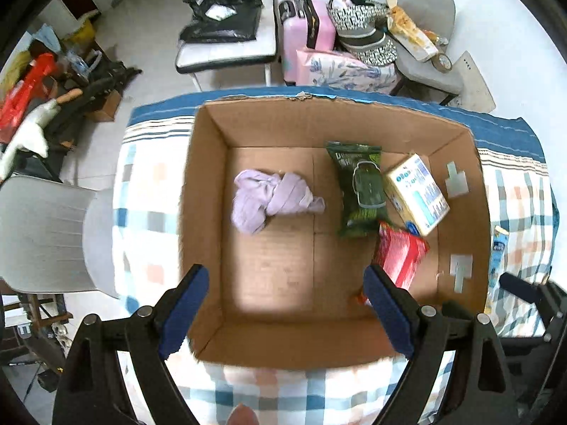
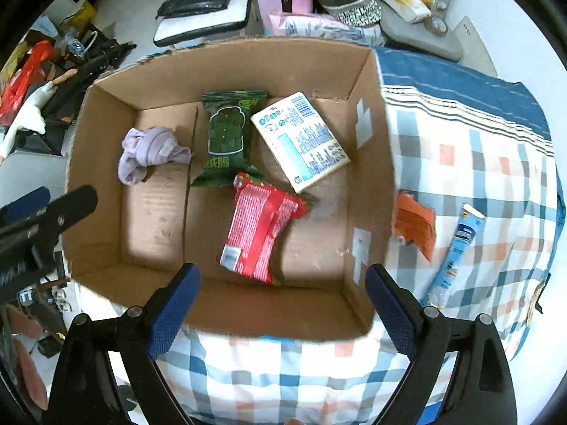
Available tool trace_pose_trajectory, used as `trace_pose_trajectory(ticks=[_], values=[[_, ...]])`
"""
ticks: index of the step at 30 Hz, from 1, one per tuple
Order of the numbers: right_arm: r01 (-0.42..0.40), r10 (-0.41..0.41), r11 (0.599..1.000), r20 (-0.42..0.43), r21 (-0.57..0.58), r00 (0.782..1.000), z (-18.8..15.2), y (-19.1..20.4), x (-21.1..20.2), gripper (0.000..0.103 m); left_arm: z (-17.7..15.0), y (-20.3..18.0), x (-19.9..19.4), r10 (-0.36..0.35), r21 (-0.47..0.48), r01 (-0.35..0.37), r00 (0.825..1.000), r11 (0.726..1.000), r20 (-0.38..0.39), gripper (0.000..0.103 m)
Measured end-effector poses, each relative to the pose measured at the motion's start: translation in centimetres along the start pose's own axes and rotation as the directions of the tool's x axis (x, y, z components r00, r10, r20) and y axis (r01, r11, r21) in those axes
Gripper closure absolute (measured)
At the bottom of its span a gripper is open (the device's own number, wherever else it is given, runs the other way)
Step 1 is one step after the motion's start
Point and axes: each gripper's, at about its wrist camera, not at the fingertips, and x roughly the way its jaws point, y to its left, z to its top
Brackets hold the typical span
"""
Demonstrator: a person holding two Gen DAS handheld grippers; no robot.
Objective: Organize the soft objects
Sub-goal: 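Grasp the orange snack bag with the left tool while the right tool grasps the blue tube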
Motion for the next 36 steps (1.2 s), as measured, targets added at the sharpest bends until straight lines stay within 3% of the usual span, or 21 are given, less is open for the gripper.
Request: trace_pose_trajectory(ticks=[9, 18, 24, 29, 36], values=[[-0.042, 0.045, 0.998, 0.082, -0.035, 0.996, -4.4, -0.3, -4.6, 0.007, -4.7, -1.3, -4.7, -0.03, -0.015, 0.03, 0.998, 0.999, 0.053, 0.014], [-0.112, 0.114, 0.994, 0.146, -0.021, 0.983, -7.0, -3.8, -8.3, 0.007, -6.0, -4.9, -8.5, -0.066, -0.024, 0.069, 0.99, 0.997, 0.121, 0.014], [-0.113, 0.094, 0.988, 0.169, 0.106, 0.981, -8.3, -11.6, -8.8, 0.007, -4.5, -12.1, -8.7, -0.089, 0.07, 0.081, 0.988, 0.994, 0.123, 0.014], [-0.087, 0.051, 0.962, 0.143, 0.258, 0.988, -8.7, -19.6, -6.3, 0.007, -1.9, -19.8, -6.0, -0.088, 0.156, 0.075, 0.993, 0.985, 0.077, 0.014], [-0.087, 0.059, 0.923, 0.085, 0.375, 0.995, -8.5, -26.5, -0.5, 0.007, 2.5, -30.4, 1.3, -0.022, 0.317, 0.045, 0.997, 0.947, -0.075, 0.014]])
